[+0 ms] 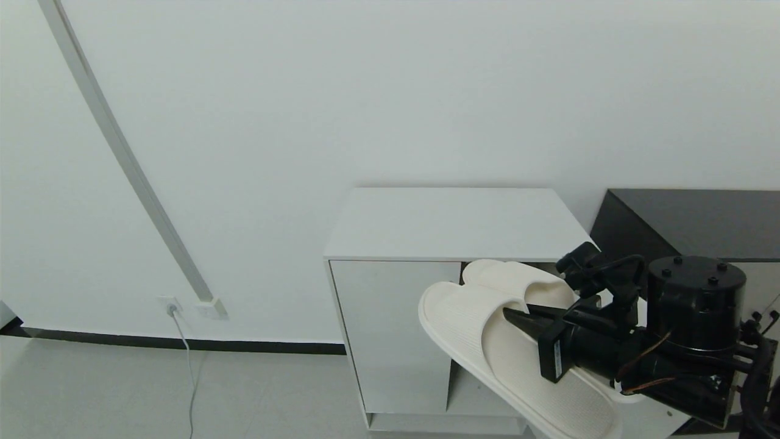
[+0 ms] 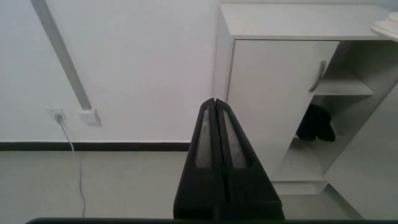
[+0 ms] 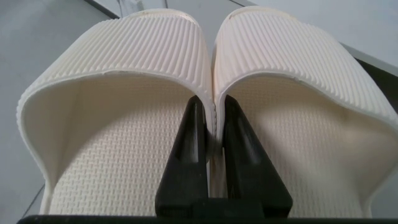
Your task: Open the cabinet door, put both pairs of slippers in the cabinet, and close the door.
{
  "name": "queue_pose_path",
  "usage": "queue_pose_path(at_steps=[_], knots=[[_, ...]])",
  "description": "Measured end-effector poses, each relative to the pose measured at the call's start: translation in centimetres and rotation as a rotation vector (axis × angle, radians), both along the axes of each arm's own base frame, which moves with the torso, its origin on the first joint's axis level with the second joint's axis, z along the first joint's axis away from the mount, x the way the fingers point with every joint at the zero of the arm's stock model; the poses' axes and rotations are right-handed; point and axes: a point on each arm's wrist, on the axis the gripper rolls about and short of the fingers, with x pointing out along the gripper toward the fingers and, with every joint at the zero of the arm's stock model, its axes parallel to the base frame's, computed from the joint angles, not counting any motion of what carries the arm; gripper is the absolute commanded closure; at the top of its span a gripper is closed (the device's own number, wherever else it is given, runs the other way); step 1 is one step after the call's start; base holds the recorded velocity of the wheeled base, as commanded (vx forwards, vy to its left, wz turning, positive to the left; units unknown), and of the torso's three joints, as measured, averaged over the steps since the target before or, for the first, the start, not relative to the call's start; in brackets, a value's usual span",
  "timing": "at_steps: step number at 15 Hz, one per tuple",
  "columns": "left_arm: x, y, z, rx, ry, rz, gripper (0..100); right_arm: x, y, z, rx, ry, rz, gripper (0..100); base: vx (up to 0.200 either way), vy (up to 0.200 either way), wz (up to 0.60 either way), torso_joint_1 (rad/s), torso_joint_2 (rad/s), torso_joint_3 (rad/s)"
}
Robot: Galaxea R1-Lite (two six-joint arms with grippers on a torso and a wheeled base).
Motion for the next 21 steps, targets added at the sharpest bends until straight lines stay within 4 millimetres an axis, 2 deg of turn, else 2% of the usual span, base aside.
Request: queue_pose_path(at_steps=[5, 21], knots=[[0.00, 0.00, -0.01, 0.000, 0.000, 0.000, 100, -0.14, -0.03, -0.13, -0.003, 0.004, 0.003, 100, 0.000, -0.200, 0.00, 0.005, 0.00, 0.000], [0.00, 0.00, 0.00, -0.004, 0.000, 0.000, 100, -0.33, -0.19, -0.69, -0.031, 0.005, 0.007, 100, 0.000, 0.000, 0.00, 0.000, 0.00, 0.000]])
